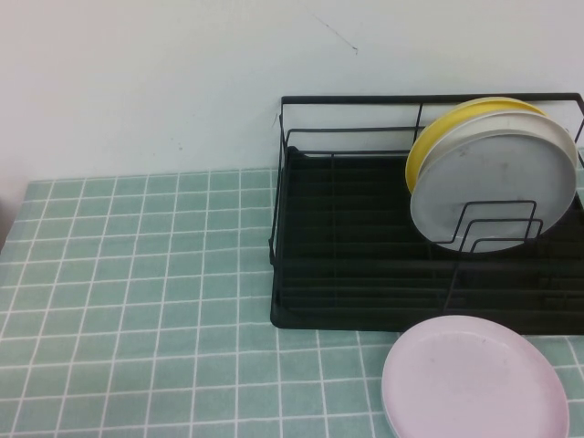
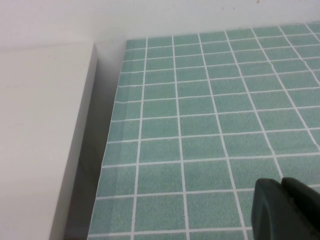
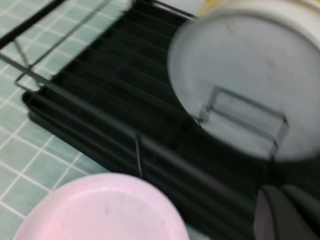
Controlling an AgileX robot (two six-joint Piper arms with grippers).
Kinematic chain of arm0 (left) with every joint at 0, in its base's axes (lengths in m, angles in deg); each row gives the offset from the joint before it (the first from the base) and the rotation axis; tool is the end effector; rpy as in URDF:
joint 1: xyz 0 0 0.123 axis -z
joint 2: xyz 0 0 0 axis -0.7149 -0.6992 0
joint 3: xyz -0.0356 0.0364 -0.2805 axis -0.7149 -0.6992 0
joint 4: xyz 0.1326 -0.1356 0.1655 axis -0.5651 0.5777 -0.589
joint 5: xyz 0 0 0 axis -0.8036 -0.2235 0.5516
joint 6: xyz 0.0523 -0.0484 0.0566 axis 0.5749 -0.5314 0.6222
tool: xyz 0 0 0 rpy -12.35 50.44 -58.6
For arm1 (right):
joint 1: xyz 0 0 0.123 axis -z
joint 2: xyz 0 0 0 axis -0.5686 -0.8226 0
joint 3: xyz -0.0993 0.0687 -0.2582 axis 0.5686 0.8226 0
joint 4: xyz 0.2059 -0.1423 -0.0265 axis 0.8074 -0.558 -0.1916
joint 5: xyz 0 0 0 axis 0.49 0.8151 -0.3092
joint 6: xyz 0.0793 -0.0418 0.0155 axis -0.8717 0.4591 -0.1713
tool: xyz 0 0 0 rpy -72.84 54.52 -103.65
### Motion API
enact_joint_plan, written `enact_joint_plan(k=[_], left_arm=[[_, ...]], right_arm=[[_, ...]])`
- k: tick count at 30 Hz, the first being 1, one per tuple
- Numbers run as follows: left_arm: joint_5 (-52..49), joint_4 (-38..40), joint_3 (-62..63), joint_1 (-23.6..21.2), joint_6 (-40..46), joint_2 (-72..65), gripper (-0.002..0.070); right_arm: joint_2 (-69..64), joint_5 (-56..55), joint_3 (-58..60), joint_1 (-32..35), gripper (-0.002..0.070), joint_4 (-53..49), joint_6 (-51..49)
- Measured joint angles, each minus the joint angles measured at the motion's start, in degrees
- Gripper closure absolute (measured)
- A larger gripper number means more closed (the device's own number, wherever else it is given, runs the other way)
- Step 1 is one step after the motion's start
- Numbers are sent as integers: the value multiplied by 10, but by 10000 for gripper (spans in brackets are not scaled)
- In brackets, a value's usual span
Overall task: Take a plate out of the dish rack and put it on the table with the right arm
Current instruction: Grasp the plate from the shelf
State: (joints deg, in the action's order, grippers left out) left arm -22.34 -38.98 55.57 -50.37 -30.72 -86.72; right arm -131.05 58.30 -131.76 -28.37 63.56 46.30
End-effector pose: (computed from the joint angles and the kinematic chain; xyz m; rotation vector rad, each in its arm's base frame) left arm 0.0532 0.0023 0.1792 -0.0552 1.8153 0.0402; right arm 0.2034 0.0162 0.3097 -0.5471 2.0951 0.1897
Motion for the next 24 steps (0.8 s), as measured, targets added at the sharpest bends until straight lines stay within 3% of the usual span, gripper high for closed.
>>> enact_joint_plan(k=[5, 10, 12, 24], left_arm=[[0, 0, 0, 0, 0, 0, 678], [0, 0, 0, 0, 0, 0, 678], [0, 0, 0, 0, 0, 0, 678], [0, 0, 0, 0, 0, 0, 678]], right_arm=[[-131, 55, -122, 0, 596, 27, 102], [-238, 68, -214, 0, 390, 32, 208], [-272, 72, -242, 0, 347, 32, 263], [-410, 51, -345, -30, 318, 32, 393]])
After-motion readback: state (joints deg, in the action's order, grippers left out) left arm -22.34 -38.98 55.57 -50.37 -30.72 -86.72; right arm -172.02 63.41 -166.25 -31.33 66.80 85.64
